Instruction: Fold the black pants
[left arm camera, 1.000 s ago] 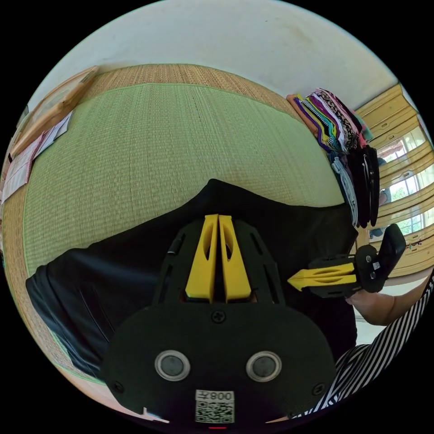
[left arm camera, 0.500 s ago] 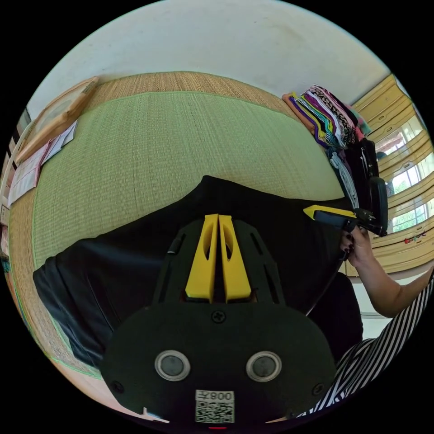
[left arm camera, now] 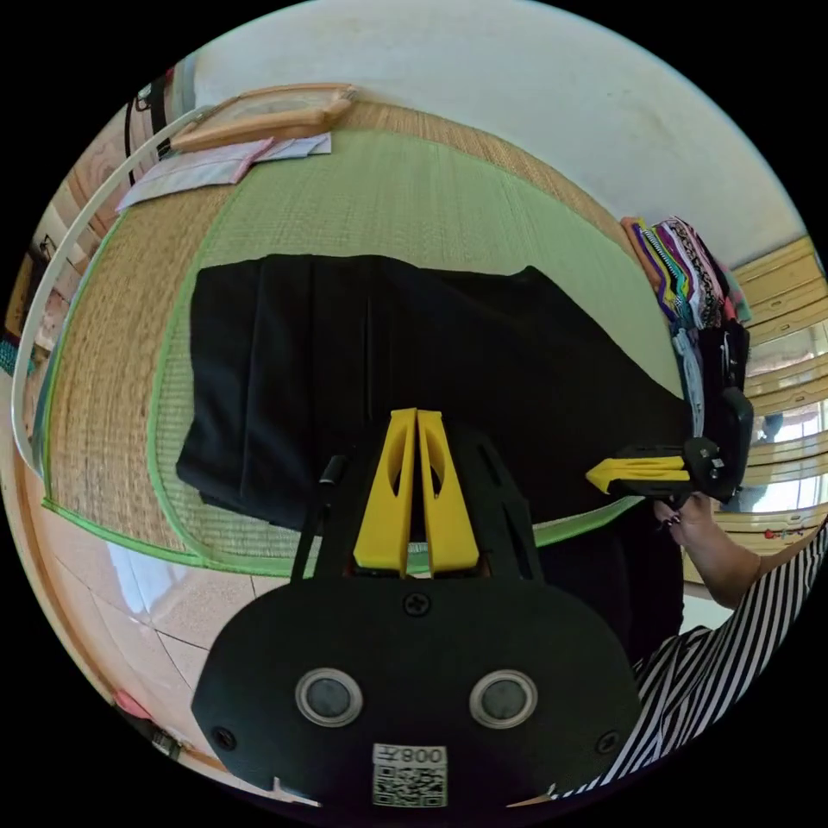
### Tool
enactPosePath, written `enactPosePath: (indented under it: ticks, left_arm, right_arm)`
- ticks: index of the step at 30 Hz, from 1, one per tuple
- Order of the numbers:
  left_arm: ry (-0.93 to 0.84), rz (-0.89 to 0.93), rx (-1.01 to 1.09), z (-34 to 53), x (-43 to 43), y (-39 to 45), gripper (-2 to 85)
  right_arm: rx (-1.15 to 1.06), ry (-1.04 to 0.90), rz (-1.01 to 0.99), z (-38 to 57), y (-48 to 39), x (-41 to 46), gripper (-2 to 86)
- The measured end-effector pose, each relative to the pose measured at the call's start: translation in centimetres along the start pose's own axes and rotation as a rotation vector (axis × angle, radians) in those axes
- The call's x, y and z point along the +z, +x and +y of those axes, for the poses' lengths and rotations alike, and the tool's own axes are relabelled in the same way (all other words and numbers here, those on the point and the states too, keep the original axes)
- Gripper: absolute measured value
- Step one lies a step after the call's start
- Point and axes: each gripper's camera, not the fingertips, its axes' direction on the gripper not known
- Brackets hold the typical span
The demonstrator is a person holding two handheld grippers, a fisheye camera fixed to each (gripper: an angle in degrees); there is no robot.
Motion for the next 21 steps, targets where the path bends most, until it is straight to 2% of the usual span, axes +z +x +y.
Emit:
enactPosePath:
  ticks: [3, 5, 8, 10, 14, 18, 21]
  left_arm:
    - [0.038, 0.025, -0.078, 1.8, -0.6, -2.7, 0.1]
    - [-0.003, 0.024, -0.137, 2.9, 0.3, -4.7, 0.1]
    - [0.018, 0.143, -0.197, 4.7, 0.4, -7.0, 0.2]
    - [0.088, 0.055, -0.204, 6.3, -1.2, -7.9, 0.5]
    - [0.141, 0.045, -0.315, 9.0, -2.2, -10.9, 1.8]
    - [0.215, 0.184, -0.487, 12.1, -1.9, -14.3, 6.3]
    - [0.187, 0.323, -0.531, 13.0, -0.1, -15.9, 6.4]
  right_arm:
    - [-0.04, 0.024, -0.004, -1.0, -1.4, 0.0, 0.1]
    - [-0.048, -0.012, 0.017, -1.7, -2.0, 1.1, 0.1]
    - [-0.049, -0.1, 0.072, -2.1, -2.8, 3.8, 0.1]
    - [-0.059, -0.102, 0.119, -2.1, -3.5, 4.1, 0.2]
    - [-0.038, -0.113, 0.118, -2.1, -3.4, 4.8, 0.2]
    - [0.014, -0.114, 0.085, -1.9, -2.7, 5.3, 0.2]
    - [0.031, -0.114, 0.099, -1.6, -2.7, 5.8, 0.2]
